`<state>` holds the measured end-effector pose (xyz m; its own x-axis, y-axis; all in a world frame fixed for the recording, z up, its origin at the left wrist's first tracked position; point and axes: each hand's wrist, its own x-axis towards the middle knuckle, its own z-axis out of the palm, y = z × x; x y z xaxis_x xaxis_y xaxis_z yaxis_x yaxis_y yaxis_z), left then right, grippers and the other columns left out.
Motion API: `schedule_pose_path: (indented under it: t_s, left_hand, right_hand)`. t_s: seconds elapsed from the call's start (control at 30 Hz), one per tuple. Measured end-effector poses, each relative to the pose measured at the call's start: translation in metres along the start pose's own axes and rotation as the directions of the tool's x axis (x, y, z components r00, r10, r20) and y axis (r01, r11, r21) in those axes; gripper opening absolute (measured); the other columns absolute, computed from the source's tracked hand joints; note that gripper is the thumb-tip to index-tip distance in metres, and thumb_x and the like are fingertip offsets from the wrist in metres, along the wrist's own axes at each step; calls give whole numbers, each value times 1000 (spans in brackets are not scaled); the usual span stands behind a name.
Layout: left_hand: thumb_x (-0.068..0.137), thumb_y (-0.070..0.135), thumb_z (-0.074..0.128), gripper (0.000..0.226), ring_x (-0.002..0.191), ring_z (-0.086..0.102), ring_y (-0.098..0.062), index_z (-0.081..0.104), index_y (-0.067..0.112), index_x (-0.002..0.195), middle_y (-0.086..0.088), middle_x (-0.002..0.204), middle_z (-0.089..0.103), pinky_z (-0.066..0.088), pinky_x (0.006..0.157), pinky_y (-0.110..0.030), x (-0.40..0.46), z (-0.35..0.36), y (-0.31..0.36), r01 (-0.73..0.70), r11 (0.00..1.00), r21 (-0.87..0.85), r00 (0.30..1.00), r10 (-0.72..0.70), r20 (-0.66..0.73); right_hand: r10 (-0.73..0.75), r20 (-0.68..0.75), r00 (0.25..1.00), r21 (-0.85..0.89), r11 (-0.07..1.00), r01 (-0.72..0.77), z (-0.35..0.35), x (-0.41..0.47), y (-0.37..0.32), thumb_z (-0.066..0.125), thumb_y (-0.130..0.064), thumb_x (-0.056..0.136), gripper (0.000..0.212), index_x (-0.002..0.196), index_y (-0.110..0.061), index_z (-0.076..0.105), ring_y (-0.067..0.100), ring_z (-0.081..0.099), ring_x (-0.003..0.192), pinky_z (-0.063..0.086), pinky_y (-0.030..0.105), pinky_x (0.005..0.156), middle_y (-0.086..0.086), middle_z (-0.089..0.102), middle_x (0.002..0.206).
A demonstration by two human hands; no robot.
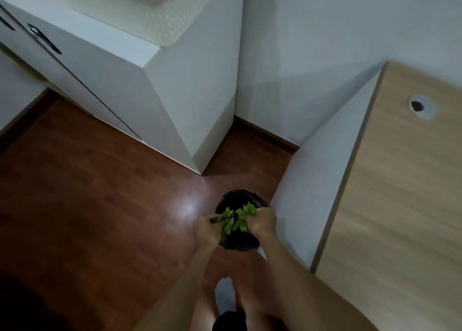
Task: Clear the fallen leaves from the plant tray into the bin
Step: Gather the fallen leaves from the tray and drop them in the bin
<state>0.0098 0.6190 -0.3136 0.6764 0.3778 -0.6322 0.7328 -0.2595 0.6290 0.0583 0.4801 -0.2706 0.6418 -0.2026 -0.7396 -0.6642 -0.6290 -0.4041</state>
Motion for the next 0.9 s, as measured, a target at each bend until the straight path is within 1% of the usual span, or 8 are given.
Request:
schedule_pose_path:
  t_s: [0.1,0.17,0.23,0.33,0.47,0.6,0.73,0.9]
  left_hand:
    - [77,6,76,6,70,71,-23,79,7,83,-9,73,75,62,67,-36,15,18,-2,76,989,-129,997,-76,8]
    - [80,2,73,8,64,67,-15,77,2,87,-5,70,71,58,58,-20,28,30,-8,90,982,-166,996,-89,14]
    - [81,3,72,10,62,65,-12,77,2,90,-1,69,70,56,56,-17,46,42,-18,90,978,-187,996,-87,23]
    - [84,5,69,13,74,69,-21,76,2,95,-9,81,74,59,67,-29,73,62,-40,126,967,-221,992,-120,39]
    - [86,5,67,17,73,66,-12,74,5,101,-5,88,72,54,60,-11,91,84,-65,97,978,-183,994,-84,77]
    - [84,4,68,29,95,68,-24,69,3,114,-13,106,72,57,89,-33,97,100,-83,142,978,-150,978,-115,177]
    - [88,-1,62,36,107,62,-21,61,1,124,-9,116,66,50,92,-26,96,106,-87,162,976,-145,957,-120,265]
    - [89,2,61,40,121,57,-22,58,4,128,-13,131,61,44,107,-35,95,102,-88,140,986,-90,955,-111,274]
  right_hand:
    - [107,-113,988,122,988,-93,23,23,6,58,-8,90,26,66,-3,62,9,43,47,27,14,26,0,49,55]
    - [160,-171,972,169,977,-131,34,45,12,53,-7,92,33,59,-6,56,10,42,48,28,14,25,1,48,55]
    - [194,-200,961,204,967,-153,43,67,21,50,-5,93,33,60,-6,55,10,42,49,26,14,25,1,48,56]
    - [240,-182,953,249,949,-192,64,93,40,55,-9,92,26,67,-7,61,15,49,54,34,19,41,3,55,64]
    - [266,-94,959,231,943,-239,90,113,64,58,-12,91,16,81,-4,66,13,49,55,42,22,52,13,66,81]
    - [258,-52,965,246,939,-238,101,119,77,58,-13,92,14,87,-4,68,14,52,61,41,20,48,13,68,91]
    - [276,57,959,331,901,-279,105,122,77,57,-19,94,32,125,-12,61,24,63,97,54,31,88,10,65,120]
    - [248,41,968,291,924,-249,99,117,69,49,-11,95,41,135,-15,53,29,58,115,47,29,95,12,56,135]
